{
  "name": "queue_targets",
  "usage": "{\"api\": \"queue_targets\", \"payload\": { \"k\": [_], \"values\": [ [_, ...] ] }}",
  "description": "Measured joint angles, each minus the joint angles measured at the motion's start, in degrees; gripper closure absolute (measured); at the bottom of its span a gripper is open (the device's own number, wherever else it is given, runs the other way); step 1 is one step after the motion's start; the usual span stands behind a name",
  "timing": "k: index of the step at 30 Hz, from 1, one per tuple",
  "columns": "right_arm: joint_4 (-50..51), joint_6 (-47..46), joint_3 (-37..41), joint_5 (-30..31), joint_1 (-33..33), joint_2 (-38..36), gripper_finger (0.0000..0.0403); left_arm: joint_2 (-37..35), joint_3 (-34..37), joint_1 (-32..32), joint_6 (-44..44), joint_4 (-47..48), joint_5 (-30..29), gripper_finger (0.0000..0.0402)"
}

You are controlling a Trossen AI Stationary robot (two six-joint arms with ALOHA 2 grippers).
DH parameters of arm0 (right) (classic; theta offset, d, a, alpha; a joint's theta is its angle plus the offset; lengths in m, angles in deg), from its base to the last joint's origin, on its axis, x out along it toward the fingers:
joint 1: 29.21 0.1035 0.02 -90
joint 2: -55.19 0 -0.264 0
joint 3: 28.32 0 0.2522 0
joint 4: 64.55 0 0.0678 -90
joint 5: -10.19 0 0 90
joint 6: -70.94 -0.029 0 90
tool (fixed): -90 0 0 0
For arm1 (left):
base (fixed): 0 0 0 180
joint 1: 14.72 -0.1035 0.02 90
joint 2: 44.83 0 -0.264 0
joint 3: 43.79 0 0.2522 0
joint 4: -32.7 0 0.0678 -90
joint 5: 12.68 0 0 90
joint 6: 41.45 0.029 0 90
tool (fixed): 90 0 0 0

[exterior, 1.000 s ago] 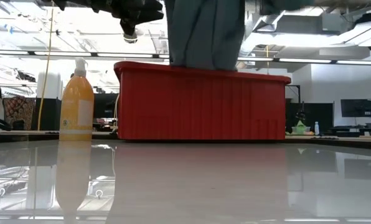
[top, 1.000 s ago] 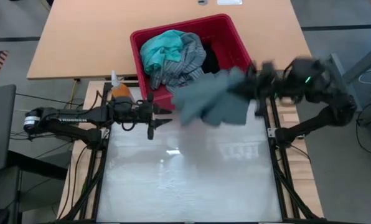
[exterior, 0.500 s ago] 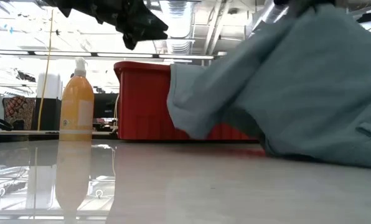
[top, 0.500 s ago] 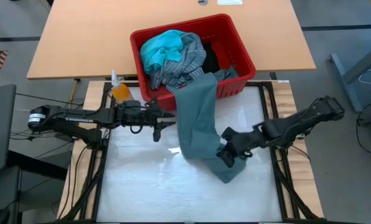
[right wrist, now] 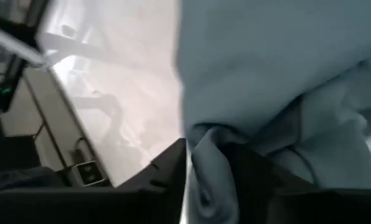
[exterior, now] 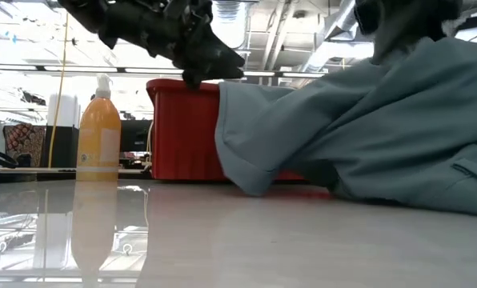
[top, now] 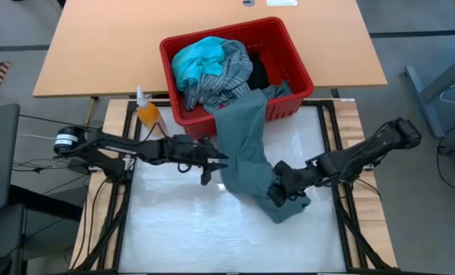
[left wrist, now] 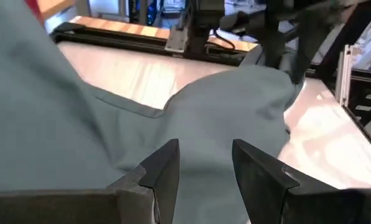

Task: Fold Laundry from Bin
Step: Remove the dark blue pants from the red bin

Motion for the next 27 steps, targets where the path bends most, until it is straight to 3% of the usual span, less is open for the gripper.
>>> {"api": "queue_targets", "payload": {
  "k": [4, 9, 15, 20, 27],
  "values": [
    [3.4, 3.4, -4.3, 0.0, 0.3, -0.5, 0.0207, 2.6, -2.8, 0.0, 3.7, 0.1, 1.8, 0.0263],
    [12.6, 0.9, -8.5, 0.2, 3.4, -0.6, 0.0194, 6.3, -8.7, 0.0, 13.2, 1.6, 4.8, 0.0263],
    [22.5, -13.7, -9.5, 2.2, 11.5, -0.4, 0.0208, 12.6, -18.0, 0.0, 21.2, 12.1, 5.3, 0.0263],
    [30.3, -27.5, -9.4, 5.9, 20.0, 1.9, 0.0215, 17.5, -24.2, 0.0, 23.6, 14.7, 8.7, 0.0263],
    [36.3, -37.1, -9.4, 6.4, 29.1, 9.0, 0.0216, 19.3, -26.9, -0.8, 24.5, 16.2, 9.5, 0.0263]
  ]
}}
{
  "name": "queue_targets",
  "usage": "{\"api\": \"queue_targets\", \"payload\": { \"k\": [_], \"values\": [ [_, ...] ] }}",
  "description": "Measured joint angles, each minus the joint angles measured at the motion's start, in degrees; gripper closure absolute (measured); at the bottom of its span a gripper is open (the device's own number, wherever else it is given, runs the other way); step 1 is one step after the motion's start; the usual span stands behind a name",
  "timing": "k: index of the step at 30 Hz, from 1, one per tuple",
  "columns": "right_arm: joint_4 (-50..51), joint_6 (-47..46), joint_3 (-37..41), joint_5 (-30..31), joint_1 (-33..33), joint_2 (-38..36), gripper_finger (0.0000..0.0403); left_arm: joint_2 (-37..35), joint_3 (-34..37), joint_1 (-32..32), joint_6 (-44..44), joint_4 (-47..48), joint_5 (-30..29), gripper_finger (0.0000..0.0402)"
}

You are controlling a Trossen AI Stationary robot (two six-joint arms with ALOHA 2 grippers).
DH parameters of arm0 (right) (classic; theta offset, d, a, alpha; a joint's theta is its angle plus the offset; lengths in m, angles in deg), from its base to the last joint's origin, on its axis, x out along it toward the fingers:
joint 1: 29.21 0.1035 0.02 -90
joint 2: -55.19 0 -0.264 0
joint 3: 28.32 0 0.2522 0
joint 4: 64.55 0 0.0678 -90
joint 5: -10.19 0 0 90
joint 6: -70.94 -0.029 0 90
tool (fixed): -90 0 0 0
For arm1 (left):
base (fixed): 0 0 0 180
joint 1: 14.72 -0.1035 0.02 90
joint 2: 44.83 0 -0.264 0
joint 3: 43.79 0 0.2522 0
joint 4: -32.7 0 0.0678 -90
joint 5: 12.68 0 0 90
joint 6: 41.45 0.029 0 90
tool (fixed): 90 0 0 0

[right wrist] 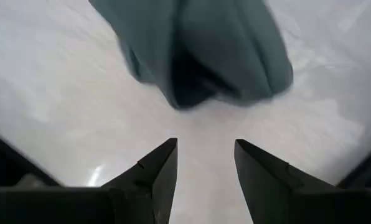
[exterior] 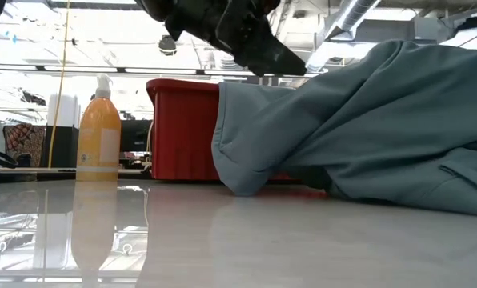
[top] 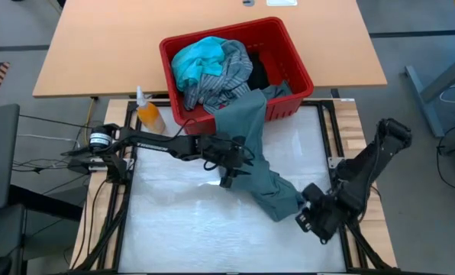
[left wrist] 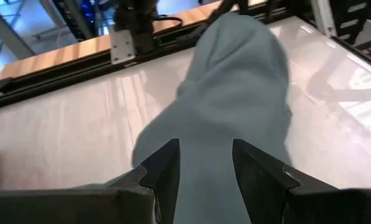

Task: Fold Laundry from Bin
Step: Remove the dark blue pants from the red bin

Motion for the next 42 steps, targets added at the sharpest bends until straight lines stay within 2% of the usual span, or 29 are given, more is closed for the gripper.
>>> {"api": "queue_targets", "payload": {
  "k": [3, 7, 11, 15, 18, 21, 22, 27, 33, 35, 37, 40, 42],
  "values": [
    [0.1, -1.0, 1.1, 1.1, 1.1, 3.6, 0.0216, 0.0, 0.0, -0.5, 0.0, 0.1, -1.0, 0.0263],
    [-2.2, -6.0, 5.6, 7.8, -0.8, 5.4, 0.0216, -0.2, 0.0, -0.7, -0.1, 0.6, -2.2, 0.0263],
    [-12.3, -6.6, 13.3, 13.0, -3.7, 2.8, 0.0216, -1.8, 0.0, -0.7, -0.9, 3.9, -4.2, 0.0263],
    [-24.5, -1.7, 21.3, 11.7, -7.3, 2.6, 0.0224, -5.2, 0.0, -0.9, -0.3, 9.4, -8.1, 0.0263],
    [-33.4, 2.7, 25.4, 11.4, -9.5, 3.7, 0.0269, -8.7, 0.0, -2.3, -3.5, 12.9, -8.3, 0.0263],
    [-38.6, 8.1, 26.0, 11.3, -11.7, 4.0, 0.0359, -12.1, 0.2, -4.3, -7.5, 14.7, -5.3, 0.0263],
    [-40.0, 10.7, 25.7, 10.9, -12.6, 3.8, 0.0377, -13.1, 1.0, -4.9, -8.5, 14.9, -4.3, 0.0263],
    [-45.8, 23.3, 22.1, 9.6, -19.2, -0.8, 0.0381, -17.6, 6.2, -5.0, -9.1, 16.3, -3.2, 0.0267],
    [-55.8, 40.5, 19.9, 9.5, -31.3, -7.0, 0.0387, -26.4, 12.5, -3.4, -10.5, 15.2, -2.4, 0.0297],
    [-61.6, 45.5, 19.8, 8.2, -36.2, -8.9, 0.0387, -29.4, 14.1, -2.6, -11.2, 14.9, -3.3, 0.0308],
    [-71.9, 51.2, 19.8, 4.9, -40.9, -9.4, 0.0387, -32.1, 15.5, -1.9, -11.9, 14.4, -4.3, 0.0319],
    [-89.4, 58.3, 19.1, -3.5, -46.6, -7.9, 0.0387, -34.4, 15.8, -0.5, -12.5, 14.1, -5.4, 0.0332],
    [-93.4, 60.3, 15.9, -8.9, -49.2, -5.4, 0.0387, -35.3, 15.8, 0.6, -11.5, 11.2, -5.3, 0.0338]
  ]
}}
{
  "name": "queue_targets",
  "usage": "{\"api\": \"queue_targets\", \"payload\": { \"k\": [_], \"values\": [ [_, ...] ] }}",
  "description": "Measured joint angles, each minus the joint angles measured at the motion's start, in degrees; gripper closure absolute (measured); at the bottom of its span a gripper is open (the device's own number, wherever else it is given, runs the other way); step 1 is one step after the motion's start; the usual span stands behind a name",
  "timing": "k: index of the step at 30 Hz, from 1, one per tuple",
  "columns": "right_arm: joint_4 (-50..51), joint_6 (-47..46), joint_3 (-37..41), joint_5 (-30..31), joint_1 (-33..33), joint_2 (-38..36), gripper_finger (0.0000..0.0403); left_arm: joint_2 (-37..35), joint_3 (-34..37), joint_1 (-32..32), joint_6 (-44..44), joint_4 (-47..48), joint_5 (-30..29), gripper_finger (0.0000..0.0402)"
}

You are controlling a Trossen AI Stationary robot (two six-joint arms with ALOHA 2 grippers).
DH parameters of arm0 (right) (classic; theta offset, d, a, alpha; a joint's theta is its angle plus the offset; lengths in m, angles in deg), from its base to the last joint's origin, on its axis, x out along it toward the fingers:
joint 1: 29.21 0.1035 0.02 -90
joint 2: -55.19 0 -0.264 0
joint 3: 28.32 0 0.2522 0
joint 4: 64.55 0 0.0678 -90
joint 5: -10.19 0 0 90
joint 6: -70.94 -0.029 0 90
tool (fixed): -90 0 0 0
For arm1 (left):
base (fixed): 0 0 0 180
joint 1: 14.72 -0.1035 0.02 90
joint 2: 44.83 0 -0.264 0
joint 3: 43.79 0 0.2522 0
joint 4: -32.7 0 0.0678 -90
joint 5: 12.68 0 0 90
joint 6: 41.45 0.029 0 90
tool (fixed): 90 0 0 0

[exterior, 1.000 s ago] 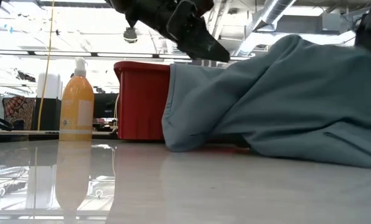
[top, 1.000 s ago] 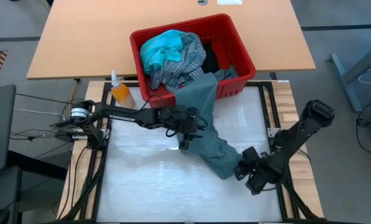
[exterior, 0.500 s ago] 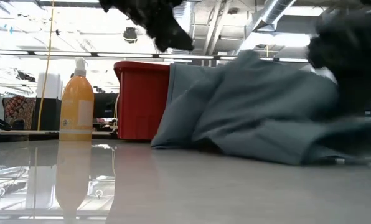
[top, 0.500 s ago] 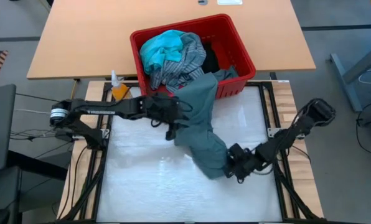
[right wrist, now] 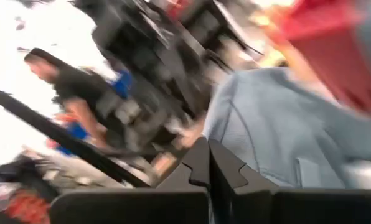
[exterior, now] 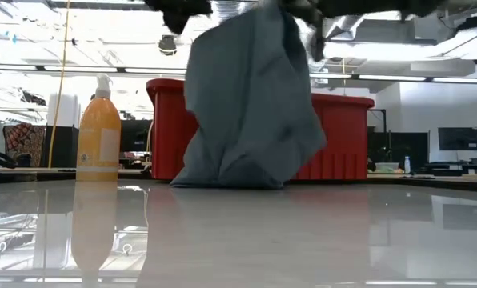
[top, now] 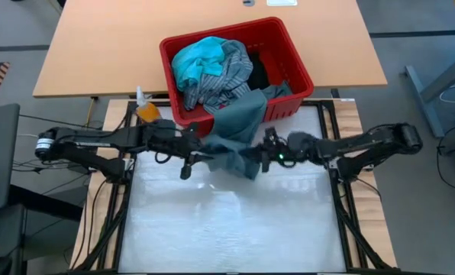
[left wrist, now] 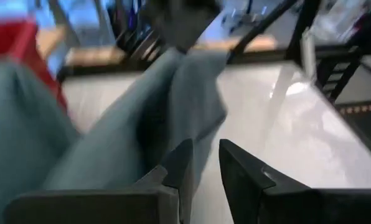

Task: Fold Laundry from Bin
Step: Remove the dark blue pants from the red bin

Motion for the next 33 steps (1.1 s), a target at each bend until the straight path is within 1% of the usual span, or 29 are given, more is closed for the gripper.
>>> {"api": "queue_targets", "payload": {
  "k": [3, 5, 7, 9, 13, 17, 20, 24, 27, 31, 33],
  "values": [
    [5.4, 3.5, -6.6, -8.9, -1.5, 5.2, 0.0387, -0.7, 0.0, 1.8, 3.7, -5.3, 0.1, 0.0339],
    [11.7, 6.2, -11.4, -13.2, -1.5, 8.9, 0.0387, -0.7, 0.0, 3.1, 7.6, -8.6, 0.0, 0.0336],
    [16.5, 9.1, -16.4, -14.6, -1.1, 12.0, 0.0387, -0.7, -0.4, 4.3, 11.0, -9.0, -1.0, 0.0328],
    [20.8, 11.7, -20.8, -15.8, -0.8, 14.3, 0.0387, -0.7, -1.4, 5.4, 12.2, -7.6, -2.5, 0.0313],
    [26.8, 16.0, -27.2, -19.5, -0.9, 17.5, 0.0387, -0.7, -2.3, 6.0, 12.6, -2.3, -6.3, 0.0267],
    [33.0, 18.9, -30.6, -19.6, -1.0, 18.4, 0.0387, -0.7, -2.3, 5.7, 10.5, 1.6, -6.8, 0.0215],
    [34.4, 19.4, -30.9, -19.0, -1.4, 18.4, 0.0387, -0.7, -2.3, 4.6, 9.1, 5.7, -4.4, 0.0191],
    [34.8, 19.5, -30.9, -18.6, -1.8, 18.3, 0.0387, -0.1, -2.3, 1.8, 6.0, 8.0, 0.8, 0.0185],
    [34.3, 19.5, -30.9, -18.6, -1.8, 18.8, 0.0387, 1.3, -2.3, 0.3, 6.1, 9.1, 2.8, 0.0185],
    [34.2, 19.5, -30.8, -18.4, -1.7, 20.1, 0.0387, 5.4, -2.3, -1.5, 4.9, 10.4, 8.0, 0.0184],
    [33.1, 19.4, -30.9, -18.4, -1.6, 20.7, 0.0387, 7.2, -2.3, -2.1, 4.6, 10.3, 9.4, 0.0184]
  ]
}}
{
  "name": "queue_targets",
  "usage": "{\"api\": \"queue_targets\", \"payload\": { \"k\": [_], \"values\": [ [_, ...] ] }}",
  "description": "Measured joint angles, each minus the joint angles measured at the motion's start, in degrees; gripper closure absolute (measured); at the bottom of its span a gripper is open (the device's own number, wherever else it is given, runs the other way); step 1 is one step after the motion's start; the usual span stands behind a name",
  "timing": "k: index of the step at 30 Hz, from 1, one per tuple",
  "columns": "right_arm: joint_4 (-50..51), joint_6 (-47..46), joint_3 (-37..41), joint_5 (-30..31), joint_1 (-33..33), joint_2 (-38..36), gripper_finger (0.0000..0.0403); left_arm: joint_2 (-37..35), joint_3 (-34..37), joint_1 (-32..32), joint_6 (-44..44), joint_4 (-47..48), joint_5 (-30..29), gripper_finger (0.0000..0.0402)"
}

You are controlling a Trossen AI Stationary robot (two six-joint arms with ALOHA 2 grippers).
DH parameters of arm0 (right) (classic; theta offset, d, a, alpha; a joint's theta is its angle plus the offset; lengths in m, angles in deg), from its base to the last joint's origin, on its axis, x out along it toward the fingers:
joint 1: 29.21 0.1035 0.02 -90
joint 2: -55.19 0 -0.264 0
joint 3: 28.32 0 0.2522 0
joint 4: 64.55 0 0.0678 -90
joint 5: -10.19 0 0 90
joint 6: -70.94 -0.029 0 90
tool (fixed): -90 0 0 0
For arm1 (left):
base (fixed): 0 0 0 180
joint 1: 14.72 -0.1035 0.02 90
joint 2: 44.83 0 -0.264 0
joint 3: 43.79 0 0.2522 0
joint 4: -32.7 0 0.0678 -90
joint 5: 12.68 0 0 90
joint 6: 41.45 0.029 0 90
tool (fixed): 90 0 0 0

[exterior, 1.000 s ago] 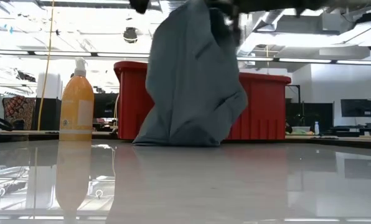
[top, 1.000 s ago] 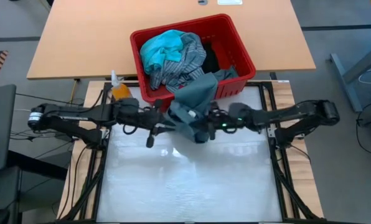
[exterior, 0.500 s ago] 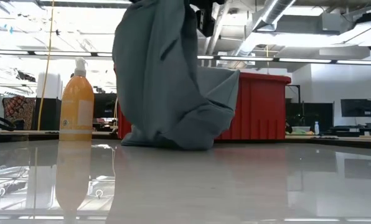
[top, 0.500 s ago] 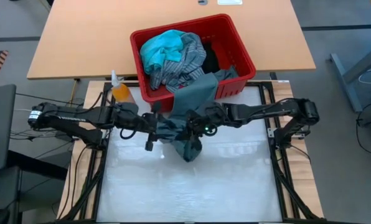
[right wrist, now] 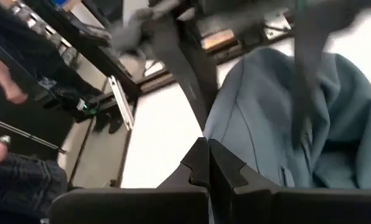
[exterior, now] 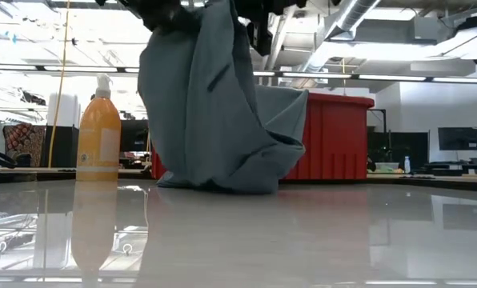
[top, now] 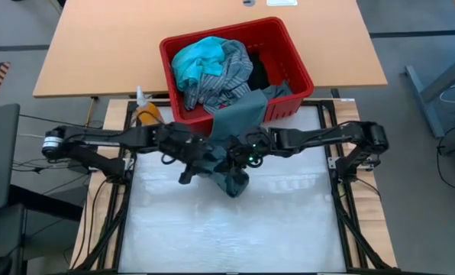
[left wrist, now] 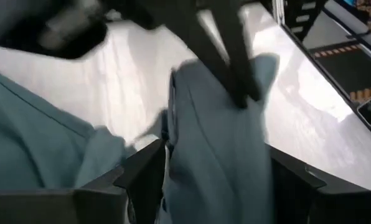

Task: Fold Laundry from Bin
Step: Remove the dark blue pants from the red bin

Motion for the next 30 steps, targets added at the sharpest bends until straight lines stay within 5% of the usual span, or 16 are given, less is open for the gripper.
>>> {"api": "queue_targets", "payload": {
  "k": [6, 12, 17, 22, 30],
  "values": [
    [0.4, 0.4, 0.0, 0.1, 0.6, 0.3, 0.0374, 0.9, 0.0, -1.0, 0.8, -0.1, 2.3, 0.0214],
    [0.1, 0.6, 0.0, 0.0, -0.4, 0.1, 0.0357, 0.7, 0.0, -1.4, 2.5, 2.1, 7.0, 0.0382],
    [8.7, 3.8, 0.1, 1.1, -1.7, -1.9, 0.0330, -0.3, 0.0, -2.2, 1.8, 13.8, 10.3, 0.0398],
    [10.8, 3.0, 6.4, 11.4, -0.9, -5.1, 0.0302, -4.0, 1.4, -1.6, 3.7, 21.2, 12.6, 0.0400],
    [-11.9, 6.5, 16.2, 16.9, 1.8, 1.4, 0.0248, -8.1, 9.6, -1.6, -0.8, 11.8, 16.8, 0.0401]
  ]
}}
